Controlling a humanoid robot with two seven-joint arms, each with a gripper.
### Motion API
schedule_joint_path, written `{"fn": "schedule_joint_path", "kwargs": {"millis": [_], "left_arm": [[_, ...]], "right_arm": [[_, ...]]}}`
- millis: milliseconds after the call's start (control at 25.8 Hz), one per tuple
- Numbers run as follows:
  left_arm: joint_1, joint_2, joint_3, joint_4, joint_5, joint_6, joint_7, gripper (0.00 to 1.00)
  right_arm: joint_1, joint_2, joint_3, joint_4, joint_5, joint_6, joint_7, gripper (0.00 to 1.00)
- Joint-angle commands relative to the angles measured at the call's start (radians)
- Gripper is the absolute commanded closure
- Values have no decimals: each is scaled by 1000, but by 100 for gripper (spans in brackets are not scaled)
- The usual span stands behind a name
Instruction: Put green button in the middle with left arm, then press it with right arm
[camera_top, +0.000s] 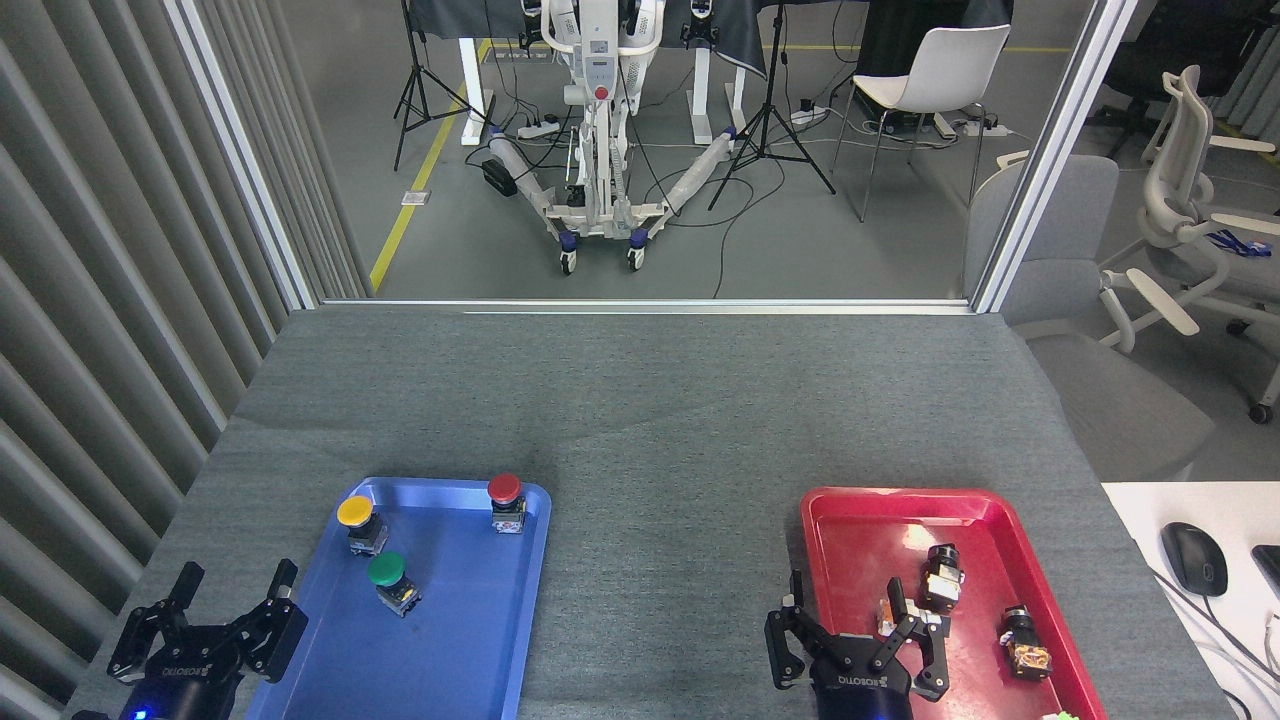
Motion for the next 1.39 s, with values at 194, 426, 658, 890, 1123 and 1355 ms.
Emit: {"fn": "schedule_joint_path", "kwargs": {"millis": [194,426,658,890,1123,1355], "left_arm": [[-7,2,1,-1,6,10,-111,0],[-11,9,-1,-3,6,-1,-87,0],[-21,29,2,7,9,-121,-85,0],[-24,29,2,8,10,-124,-83,0],[-22,28,51,14,27,-153,-77,0],[-39,25,51,39,33,-157,-77,0]], "right_arm": [[0,1,0,0,0,0,0,0],[2,3,0,-8,2,3,-15,0],[12,3,0,-58,0,0,-43,0],[11,1,-1,-52,0,0,-43,0],[11,1,0,-46,-2,0,-43,0],[11,3,5,-35,-6,-29,25,0]]}}
